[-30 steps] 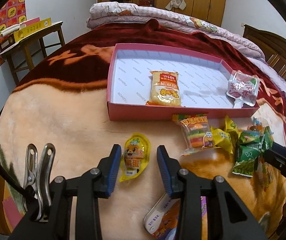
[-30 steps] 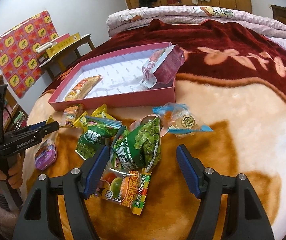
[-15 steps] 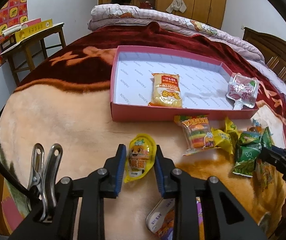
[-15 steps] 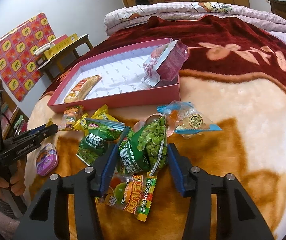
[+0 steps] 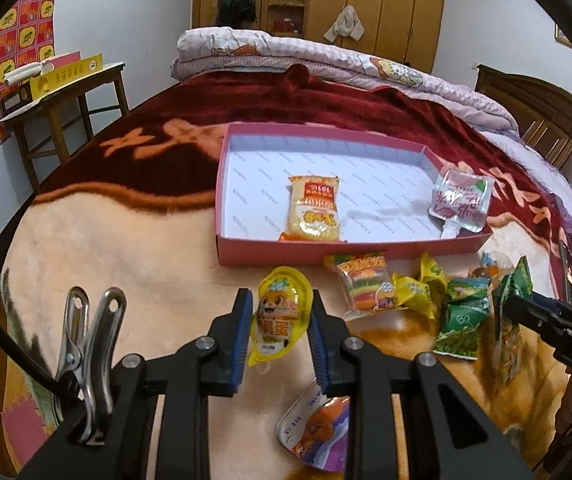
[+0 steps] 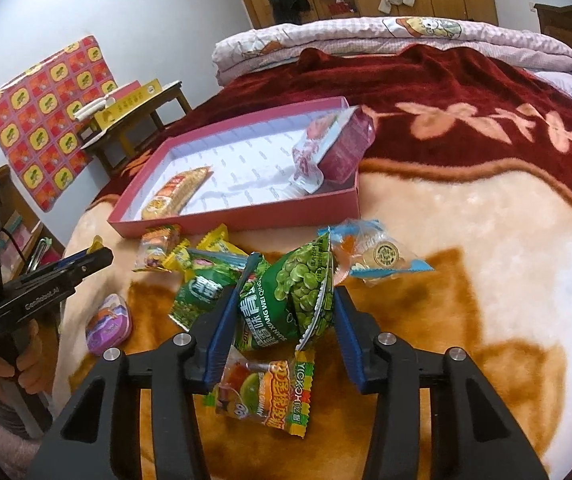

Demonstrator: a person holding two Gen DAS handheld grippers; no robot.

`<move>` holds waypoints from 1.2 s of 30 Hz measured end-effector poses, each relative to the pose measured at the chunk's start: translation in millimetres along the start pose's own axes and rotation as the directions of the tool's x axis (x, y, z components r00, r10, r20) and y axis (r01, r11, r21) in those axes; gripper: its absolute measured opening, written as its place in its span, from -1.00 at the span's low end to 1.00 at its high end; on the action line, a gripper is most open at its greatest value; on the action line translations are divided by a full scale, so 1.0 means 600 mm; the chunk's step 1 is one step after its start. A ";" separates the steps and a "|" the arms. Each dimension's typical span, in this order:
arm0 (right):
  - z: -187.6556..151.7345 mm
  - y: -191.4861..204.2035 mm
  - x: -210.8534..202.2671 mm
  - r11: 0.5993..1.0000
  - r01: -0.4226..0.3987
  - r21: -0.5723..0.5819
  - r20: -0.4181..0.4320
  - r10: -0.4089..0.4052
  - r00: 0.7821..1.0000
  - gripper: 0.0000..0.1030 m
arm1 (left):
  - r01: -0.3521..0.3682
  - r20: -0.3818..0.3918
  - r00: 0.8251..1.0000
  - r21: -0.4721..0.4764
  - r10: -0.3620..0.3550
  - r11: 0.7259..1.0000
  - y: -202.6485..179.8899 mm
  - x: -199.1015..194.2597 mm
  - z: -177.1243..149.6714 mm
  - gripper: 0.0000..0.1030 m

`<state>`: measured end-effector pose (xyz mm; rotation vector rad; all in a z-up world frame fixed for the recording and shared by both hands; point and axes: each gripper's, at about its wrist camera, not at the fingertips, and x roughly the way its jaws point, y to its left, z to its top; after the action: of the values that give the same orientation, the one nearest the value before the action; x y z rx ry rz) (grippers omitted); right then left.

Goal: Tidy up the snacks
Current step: 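Drop the jelly cup into the box with the left tool while the right tool carries the pea bag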

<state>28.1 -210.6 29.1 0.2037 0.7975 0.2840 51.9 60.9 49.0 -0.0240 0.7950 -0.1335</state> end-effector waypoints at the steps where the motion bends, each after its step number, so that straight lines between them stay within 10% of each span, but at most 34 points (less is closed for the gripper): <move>1: 0.002 0.002 -0.003 1.000 -0.002 -0.004 0.006 0.002 1.000 -0.07 | 0.000 0.005 1.000 0.002 0.000 1.000 -0.001 -0.002 0.002 -0.46; 36: 0.091 0.056 0.024 0.991 0.007 -0.130 0.054 0.000 0.999 -0.07 | -0.021 0.028 0.999 0.018 0.021 1.000 0.012 0.077 0.112 -0.46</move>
<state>71.8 -177.8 66.2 0.0869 0.7231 0.3247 133.0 60.4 62.7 -0.0005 0.7661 -0.1200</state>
